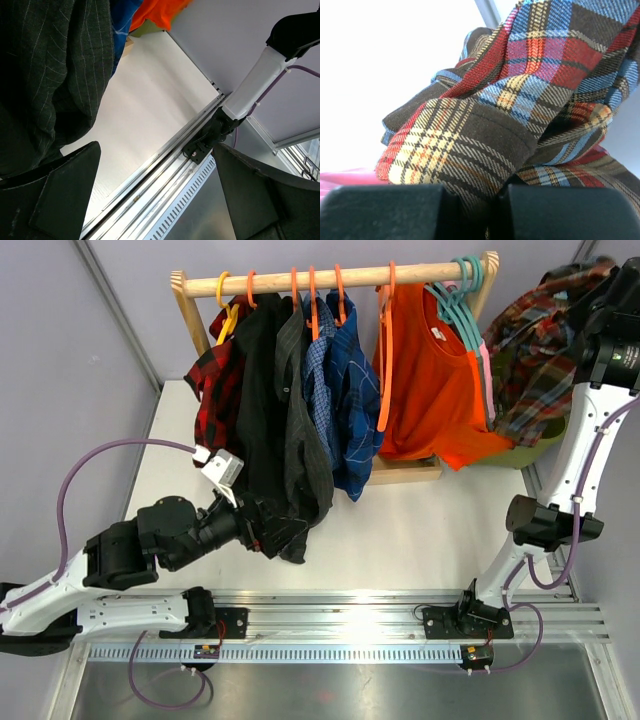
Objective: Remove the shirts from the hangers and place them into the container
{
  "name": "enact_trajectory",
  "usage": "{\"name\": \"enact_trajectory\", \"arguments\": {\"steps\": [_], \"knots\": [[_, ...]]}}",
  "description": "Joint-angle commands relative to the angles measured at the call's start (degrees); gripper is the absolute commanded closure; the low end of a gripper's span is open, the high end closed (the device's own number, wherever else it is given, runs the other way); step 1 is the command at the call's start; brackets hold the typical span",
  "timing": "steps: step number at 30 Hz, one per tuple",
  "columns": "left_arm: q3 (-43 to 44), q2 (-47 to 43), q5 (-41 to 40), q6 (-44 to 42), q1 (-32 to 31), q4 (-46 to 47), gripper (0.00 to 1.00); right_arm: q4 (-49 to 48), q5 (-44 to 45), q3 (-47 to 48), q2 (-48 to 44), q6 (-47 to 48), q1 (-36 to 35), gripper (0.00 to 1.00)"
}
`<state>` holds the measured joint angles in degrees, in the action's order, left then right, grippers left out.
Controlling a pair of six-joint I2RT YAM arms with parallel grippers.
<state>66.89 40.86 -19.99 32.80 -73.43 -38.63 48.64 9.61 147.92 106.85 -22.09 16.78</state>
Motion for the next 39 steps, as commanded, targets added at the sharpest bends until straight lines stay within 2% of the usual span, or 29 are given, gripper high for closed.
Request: {"name": "enact_trajectory", "arguments": {"steps": [1,4,7,9,13,20,24,28,30,34,35,36,37,39], "knots": [[2.5,-0.2,0.1,-1.2,-0.2,1.7,0.01,-12.6,-5.0,1.2,-1.5,3.4,-0.1,1.0],[2.9,-0.2,-0.2,-1.3,-0.1,1.4,0.01,-19.2,-8.1,2.1,-0.3,1.4,-0.2,1.0],[2.8,-1.0,-1.3,-1.3,-0.1,1.1,0.01,-20.1,-9.3,8.0,4.8,1.1,-0.2,1.0],[1.8,-1.9,-1.5,-1.1,-0.1,1.9,0.01,-24.4,-10.9,3.8,5.4,1.2,-0.2,1.0],[0.9,-3.0,-2.7,-0.3,-0.1,1.9,0.01,-26.9,-10.3,-1.8,7.6,1.3,-0.3,1.0],[1.0,-2.6,-3.4,0.9,-0.1,1.1,0.01,-26.2,-7.3,-4.3,16.6,3.7,-0.9,1.0],[1.6,-1.6,-3.7,1.3,-0.2,0.6,0.01,-21.5,-5.9,-3.7,21.7,4.2,-1.1,1.0],[4.1,1.1,-3.6,0.5,-0.1,0.0,0.01,-17.5,-5.5,-8.1,23.4,3.8,-1.8,1.0],[4.7,2.5,-3.4,0.0,-0.1,0.1,0.01,-16.1,-6.9,-12.0,24.3,4.8,-2.4,1.0],[4.8,3.6,-2.5,-0.4,-0.1,1.9,0.01,-9.5,-10.8,-13.9,27.7,4.5,-3.9,1.0],[4.7,3.7,-2.4,-0.4,-0.1,2.1,0.01,-6.9,-10.8,-13.7,28.7,3.9,-4.1,0.89],[4.6,3.7,-2.3,-0.3,-0.1,2.1,0.01,-6.5,-10.9,-14.1,28.7,3.6,-4.2,0.68],[4.5,3.6,-2.2,-0.3,-0.1,2.2,0.01,-6.5,-10.6,-14.8,28.2,3.4,-4.3,0.21],[4.0,3.3,-2.1,-0.1,-0.1,2.2,0.01,-9.0,-8.3,-18.1,24.0,2.6,-5.0,0.01]]}}
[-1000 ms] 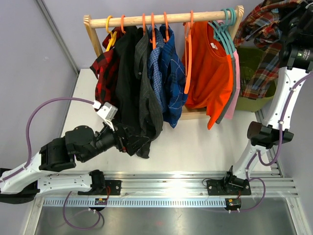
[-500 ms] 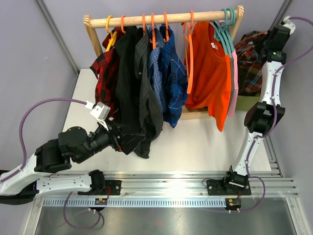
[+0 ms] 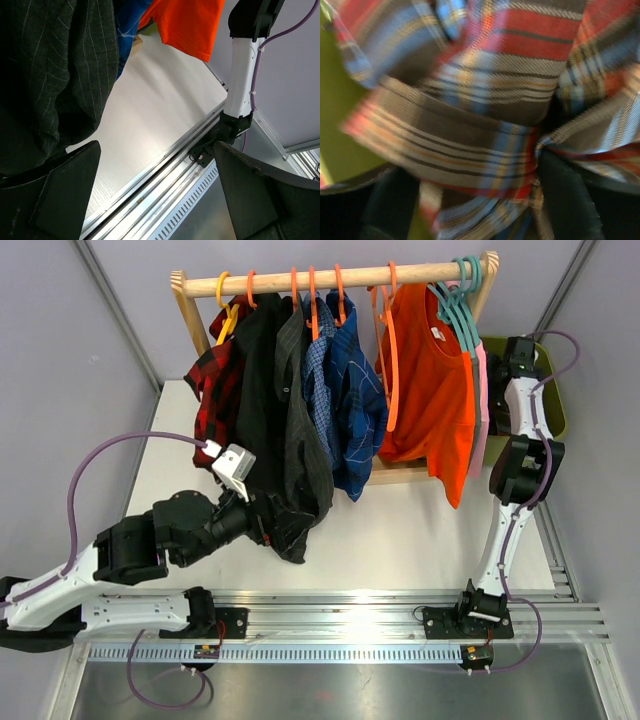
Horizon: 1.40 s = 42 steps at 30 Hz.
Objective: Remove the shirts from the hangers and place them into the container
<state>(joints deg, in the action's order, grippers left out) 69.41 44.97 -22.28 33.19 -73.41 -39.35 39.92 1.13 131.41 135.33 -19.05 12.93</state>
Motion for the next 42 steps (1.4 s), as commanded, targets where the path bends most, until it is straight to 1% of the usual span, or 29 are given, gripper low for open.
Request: {"name": "enact_trajectory", "arguments": {"steps": [1,2,3,5,9,10,13,14,15,17,18,20,21,22,23,25,26,27,28,29,30,31,32,33,35,38,40,41,42], "knots": [[1.4,-1.5,0.1,-0.4,-0.2,2.9,0.01,-1.9,0.5,-3.0,-6.5,-0.6,-1.5,0.01],[1.3,-1.7,0.1,-0.3,-0.2,2.9,0.01,-5.4,0.9,-5.4,-11.0,-0.6,-1.9,0.01],[1.2,-2.0,0.2,-0.3,-0.2,2.9,0.01,-7.0,1.6,-6.2,-13.3,-0.5,-2.2,0.0],[0.9,-3.0,-0.1,-0.1,-0.2,2.5,0.01,-9.1,2.3,-5.8,-19.4,-0.4,-2.4,0.01],[-0.1,-4.8,-0.7,0.1,-0.2,2.3,0.01,-12.0,8.4,-5.9,-30.2,3.0,-4.9,0.01],[-0.8,-5.1,-0.7,0.2,-0.2,2.4,0.01,-12.7,9.7,-6.7,-34.3,3.9,-5.7,0.01],[-1.3,-6.0,-0.9,0.0,-0.2,2.4,0.01,-11.7,15.6,-8.0,-39.8,7.4,-8.8,0.0],[-1.5,-6.2,-0.8,-0.1,-0.2,2.5,0.01,-8.7,17.1,-7.9,-42.4,8.2,-9.5,0.01],[-1.6,-6.6,-0.8,-0.1,-0.2,2.6,0.01,-7.0,21.2,-8.1,-43.7,8.8,-10.5,0.01],[-1.8,-6.9,-0.7,-0.2,-0.2,2.8,0.01,-3.1,27.0,-11.4,-48.2,10.8,-14.9,0.0],[-2.0,-7.2,-0.6,-0.2,-0.2,2.9,0.01,-2.0,32.9,-13.2,-49.8,11.0,-16.1,0.01],[-2.5,-7.5,-0.5,-0.1,-0.2,3.1,0.01,1.7,38.0,-19.8,-55.3,9.7,-19.1,0.01],[-2.8,-7.8,-0.4,-0.1,-0.2,3.1,0.01,2.4,42.2,-22.5,-57.3,9.1,-20.0,0.0],[-3.1,-7.9,0.0,-0.1,-0.2,3.5,0.01,5.3,47.9,-32.7,-63.3,5.7,-22.7,0.0],[-3.1,-7.9,0.0,-0.1,-0.2,3.5,0.01,6.3,47.9,-32.8,-65.3,5.7,-23.6,0.0],[-3.8,-7.8,0.7,-0.1,-0.2,4.2,0.01,7.6,43.3,-37.6,-69.7,1.7,-24.3,0.01],[-4.2,-7.7,0.8,-0.1,-0.2,4.5,0.01,8.8,41.0,-41.9,-73.9,-0.7,-24.9,0.02],[-4.4,-7.7,1.2,-0.1,-0.2,4.9,0.01,9.1,36.2,-43.9,-76.2,-1.6,-26.3,0.06],[-4.4,-7.5,1.2,-0.1,-0.2,5.0,0.01,9.1,34.1,-46.1,-78.4,-2.3,-27.2,0.1],[-4.4,-7.4,1.4,0.1,-0.2,5.0,0.01,10.9,32.3,-49.4,-82.2,-4.1,-28.0,0.23],[-4.5,-7.4,1.8,0.4,-0.2,5.0,0.01,12.4,29.5,-50.4,-83.8,-5.3,-28.7,0.35],[-5.4,-7.7,1.9,0.6,-0.2,5.3,0.01,13.9,28.2,-51.6,-85.3,-6.3,-28.8,0.59],[-5.8,-7.9,1.9,0.9,-0.2,5.7,0.01,17.1,27.5,-52.0,-88.0,-8.3,-28.9,0.94],[-6.3,-8.1,2.0,1.0,-0.2,6.0,0.01,18.5,26.7,-52.4,-89.3,-8.9,-28.9,1.0],[-7.2,-8.0,2.4,1.4,-0.2,6.5,0.01,21.7,25.4,-53.8,-92.8,-10.4,-28.9,1.0],[-8.6,-8.0,2.9,2.0,-0.2,7.5,0.03,25.8,22.4,-56.2,-94.1,-12.7,-28.9,1.0],[-9.5,-7.8,2.7,2.4,-0.2,8.2,0.06,25.8,17.1,-60.6,-94.6,-13.6,-28.9,1.0],[-10.5,-7.8,2.7,2.7,-0.2,8.5,0.08,24.9,14.7,-62.7,-94.9,-14.7,-28.9,1.0],[-11.2,-8.0,2.7,2.8,-0.2,8.9,0.13,23.9,10.0,-64.9,-95.2,-15.1,-29.0,1.0]]}}
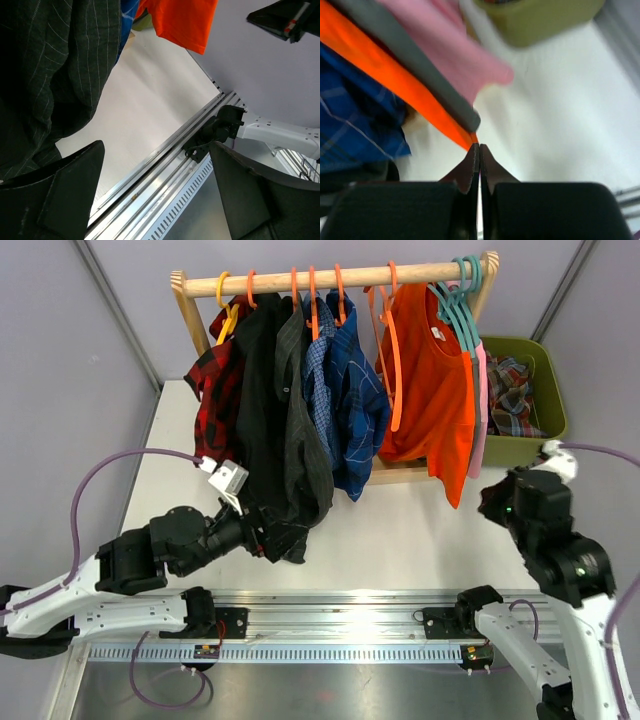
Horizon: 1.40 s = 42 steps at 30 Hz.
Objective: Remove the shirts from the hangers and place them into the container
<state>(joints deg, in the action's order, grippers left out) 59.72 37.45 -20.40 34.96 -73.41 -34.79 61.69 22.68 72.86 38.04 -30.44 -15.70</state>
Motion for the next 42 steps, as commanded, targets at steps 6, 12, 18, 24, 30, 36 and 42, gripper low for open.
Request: {"name": "enact_trajectory", "arguments": {"steps": [6,12,18,24,30,36,42], "knots": [[-3.1,-0.4,0.7,2.6,-0.2,4.6,0.13,-4.3,-20.8,-17.7,1.6,-4.6,-2.5,1.0],[-2.4,0.5,0.2,2.0,-0.2,4.6,0.07,-9.1,-12.4,-19.8,12.3,-8.6,-25.0,1.0],[-2.4,-0.7,-0.3,2.2,-0.2,4.1,0.06,-18.0,-4.8,-17.0,27.0,-11.0,-32.3,1.0],[-3.9,-2.6,-1.8,2.6,-0.2,3.0,0.06,-25.3,-1.8,-14.9,37.3,-8.9,-31.1,1.0],[-6.3,-3.9,-2.4,3.2,-0.2,3.1,0.06,-34.4,-5.3,-14.9,45.9,-6.1,-25.2,1.0],[-6.6,-5.1,-2.8,2.9,-0.2,3.0,0.06,-41.3,-8.0,-11.9,55.5,-2.7,-22.6,1.0],[-9.2,-4.8,-3.6,3.2,-0.2,3.3,0.06,-44.6,-11.3,-3.4,63.7,-0.7,-22.6,1.0]]}}
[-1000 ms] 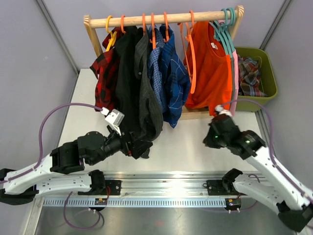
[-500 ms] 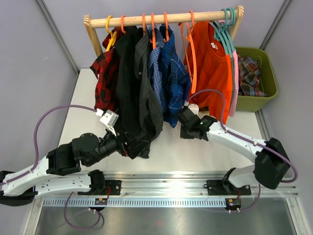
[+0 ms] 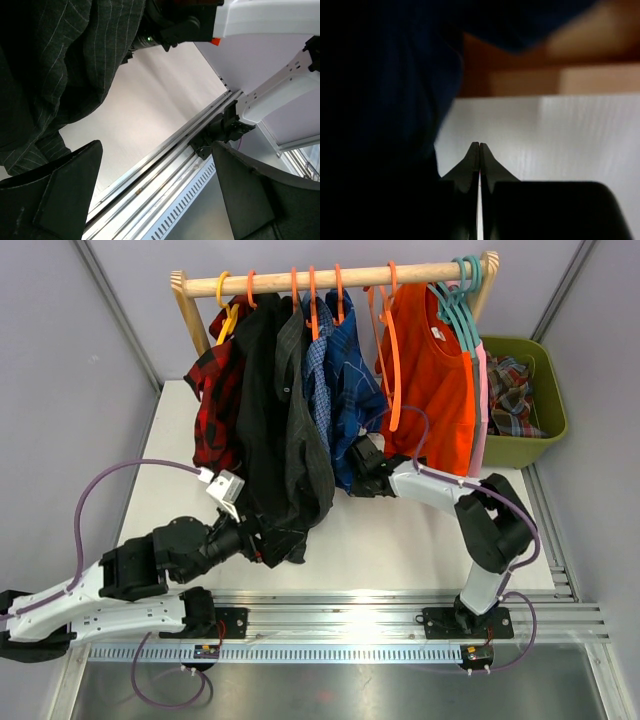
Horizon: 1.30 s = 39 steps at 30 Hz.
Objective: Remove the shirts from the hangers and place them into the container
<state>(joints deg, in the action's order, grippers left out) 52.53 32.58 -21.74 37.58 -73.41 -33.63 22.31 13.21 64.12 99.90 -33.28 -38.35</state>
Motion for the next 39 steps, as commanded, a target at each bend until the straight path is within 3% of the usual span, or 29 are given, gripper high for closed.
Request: {"name": "enact_trajectory", "arguments": {"steps": [1,5,8,13,22,26,30,33,39], "knots": [[-3.1,0.3,-3.0,0.5,-0.2,2.4,0.06,-5.3,-2.0,6.1,3.0,2.8,0.0,1.0],[-8.6,4.2,-4.5,2.3,-0.2,4.1,0.09,-5.0,-2.2,7.5,3.4,3.7,0.0,1.0],[-12.4,6.3,-3.3,2.8,-0.2,7.3,0.21,-5.1,-1.7,6.4,2.0,4.0,0.0,1.0],[-16.0,9.1,-6.1,2.3,0.3,8.8,0.27,-5.5,-1.7,4.0,0.1,4.1,0.0,1.0],[-23.4,17.2,-4.4,2.4,6.4,19.2,0.4,-7.5,-1.8,0.8,-0.8,4.2,0.0,1.0],[-24.1,20.7,-7.4,0.5,9.7,23.9,0.56,-8.3,-2.0,-0.5,-1.1,4.2,0.0,1.0],[-23.3,25.0,-7.9,-2.9,13.0,29.0,0.83,-9.4,-2.0,-2.0,-1.9,4.4,0.0,1.0],[-22.9,28.5,-7.4,-4.9,15.4,33.0,0.98,-9.9,-1.9,-3.2,-2.9,4.4,0.0,1.0],[-22.7,37.0,-3.5,-8.7,22.3,42.1,1.0,-10.3,-1.3,-4.4,-3.7,4.7,0.0,1.0]]}}
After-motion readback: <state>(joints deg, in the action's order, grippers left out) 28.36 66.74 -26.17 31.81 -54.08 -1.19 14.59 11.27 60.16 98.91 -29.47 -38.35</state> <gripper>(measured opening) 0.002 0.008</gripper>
